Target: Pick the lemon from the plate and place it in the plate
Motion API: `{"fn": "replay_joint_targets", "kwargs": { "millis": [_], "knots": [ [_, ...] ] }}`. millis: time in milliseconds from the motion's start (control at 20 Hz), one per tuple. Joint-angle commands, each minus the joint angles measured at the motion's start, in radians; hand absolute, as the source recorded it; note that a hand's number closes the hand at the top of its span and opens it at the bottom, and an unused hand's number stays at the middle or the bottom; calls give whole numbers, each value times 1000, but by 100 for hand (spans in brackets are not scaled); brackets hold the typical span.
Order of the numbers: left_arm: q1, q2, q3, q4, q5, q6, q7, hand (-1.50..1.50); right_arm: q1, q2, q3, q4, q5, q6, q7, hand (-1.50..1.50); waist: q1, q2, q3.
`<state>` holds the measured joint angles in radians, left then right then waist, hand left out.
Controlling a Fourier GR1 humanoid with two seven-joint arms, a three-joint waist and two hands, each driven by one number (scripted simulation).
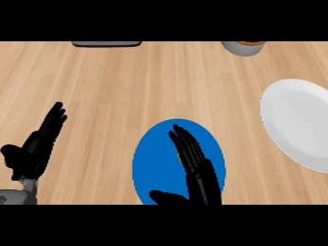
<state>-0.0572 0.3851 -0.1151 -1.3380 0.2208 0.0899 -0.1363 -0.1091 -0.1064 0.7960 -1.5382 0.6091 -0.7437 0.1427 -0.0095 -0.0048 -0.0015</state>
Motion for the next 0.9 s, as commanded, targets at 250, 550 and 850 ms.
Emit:
{"fn": "replay_joint_targets", "kwargs": {
  "millis": [250,550,850],
  "knots": [
    [-3,-5,16,31,-11,-12,-30,0,29,-151,21,-178,259,385,467,-150,-13,-2,-3],
    [11,-28,14,61,-26,-37,-66,0,-31,-130,-3,-347,235,694,698,-150,3,3,0],
    [4,-54,26,-29,-61,-2,23,0,-43,-35,-34,-254,281,771,763,-150,11,4,1]
  ]
}}
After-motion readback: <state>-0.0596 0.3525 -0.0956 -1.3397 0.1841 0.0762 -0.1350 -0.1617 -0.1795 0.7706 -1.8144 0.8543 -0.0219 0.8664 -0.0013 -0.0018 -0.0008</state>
